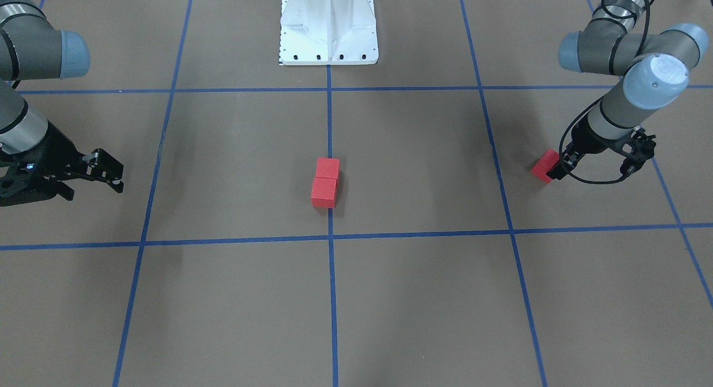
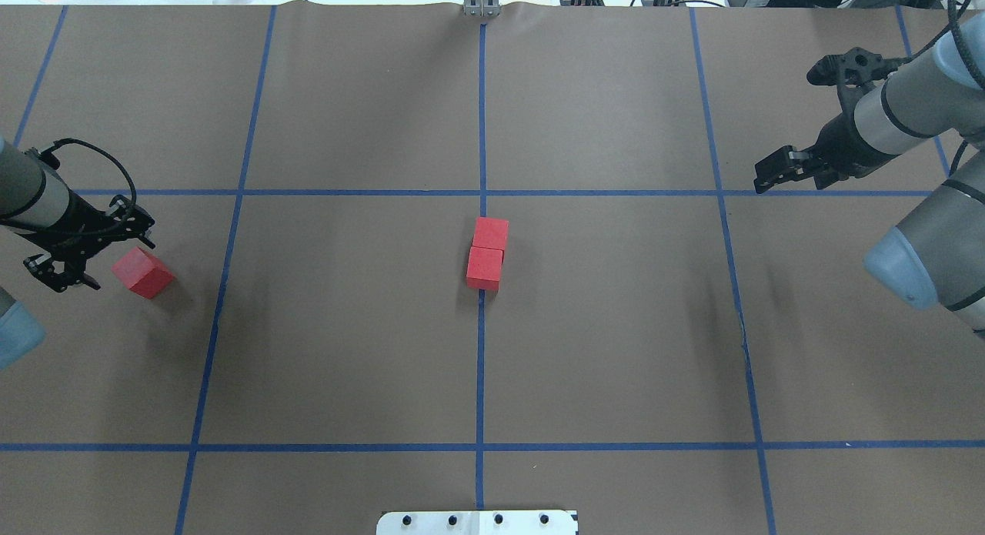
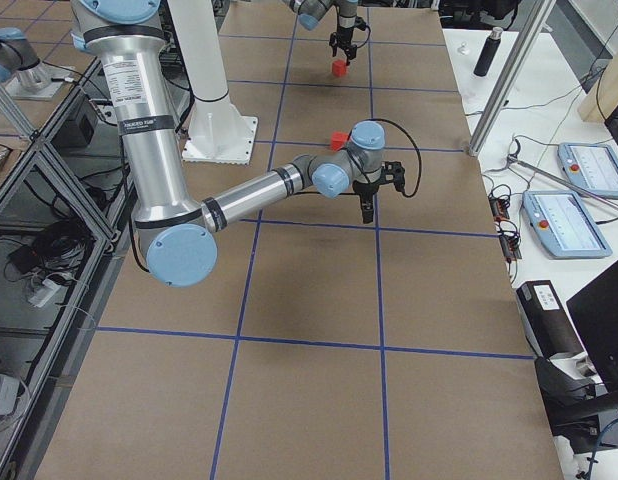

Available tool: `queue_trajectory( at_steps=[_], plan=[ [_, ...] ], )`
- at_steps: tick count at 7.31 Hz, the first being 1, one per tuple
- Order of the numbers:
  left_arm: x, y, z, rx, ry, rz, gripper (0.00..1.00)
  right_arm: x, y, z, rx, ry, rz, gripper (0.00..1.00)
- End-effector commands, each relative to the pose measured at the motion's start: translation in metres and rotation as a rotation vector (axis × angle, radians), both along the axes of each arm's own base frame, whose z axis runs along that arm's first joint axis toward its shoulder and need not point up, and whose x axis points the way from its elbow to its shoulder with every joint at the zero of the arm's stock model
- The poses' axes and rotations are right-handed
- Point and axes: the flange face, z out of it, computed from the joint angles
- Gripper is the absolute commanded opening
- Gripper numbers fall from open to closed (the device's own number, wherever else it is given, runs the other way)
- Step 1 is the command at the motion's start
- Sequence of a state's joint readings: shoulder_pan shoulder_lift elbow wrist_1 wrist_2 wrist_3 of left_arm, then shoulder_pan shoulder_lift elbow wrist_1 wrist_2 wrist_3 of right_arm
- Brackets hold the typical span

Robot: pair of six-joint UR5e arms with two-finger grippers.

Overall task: Form red blocks into L shape at center
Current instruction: 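Move the left gripper to the remaining red cube and grasp it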

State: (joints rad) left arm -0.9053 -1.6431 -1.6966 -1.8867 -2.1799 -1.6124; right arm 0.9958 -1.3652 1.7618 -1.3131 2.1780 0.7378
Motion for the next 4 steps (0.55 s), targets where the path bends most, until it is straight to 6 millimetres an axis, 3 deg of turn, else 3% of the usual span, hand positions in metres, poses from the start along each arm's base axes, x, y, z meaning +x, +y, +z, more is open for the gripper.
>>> queue_trajectory(
  at_steps=[1,2,3,4],
  plan=[
    [0.0118,0.0055,0.0039,-0.007,0.001,0.016,0.93,0.0002,0.0005,-0.0018,0.004,-0.001,0.001,0.99],
    [0.0158,0.0059,0.0064,-0.012,-0.001,0.017,0.91,0.0001,0.0003,-0.0010,0.002,0.000,0.001,0.99],
    [0.0181,0.0045,0.0047,-0.008,0.001,0.020,0.77,-0.0001,-0.0001,0.0005,0.001,0.001,0.000,0.99],
    [0.0181,0.0046,0.0038,-0.006,0.003,0.023,0.01,-0.0002,-0.0003,0.0012,0.000,0.002,0.000,0.99]
  ],
)
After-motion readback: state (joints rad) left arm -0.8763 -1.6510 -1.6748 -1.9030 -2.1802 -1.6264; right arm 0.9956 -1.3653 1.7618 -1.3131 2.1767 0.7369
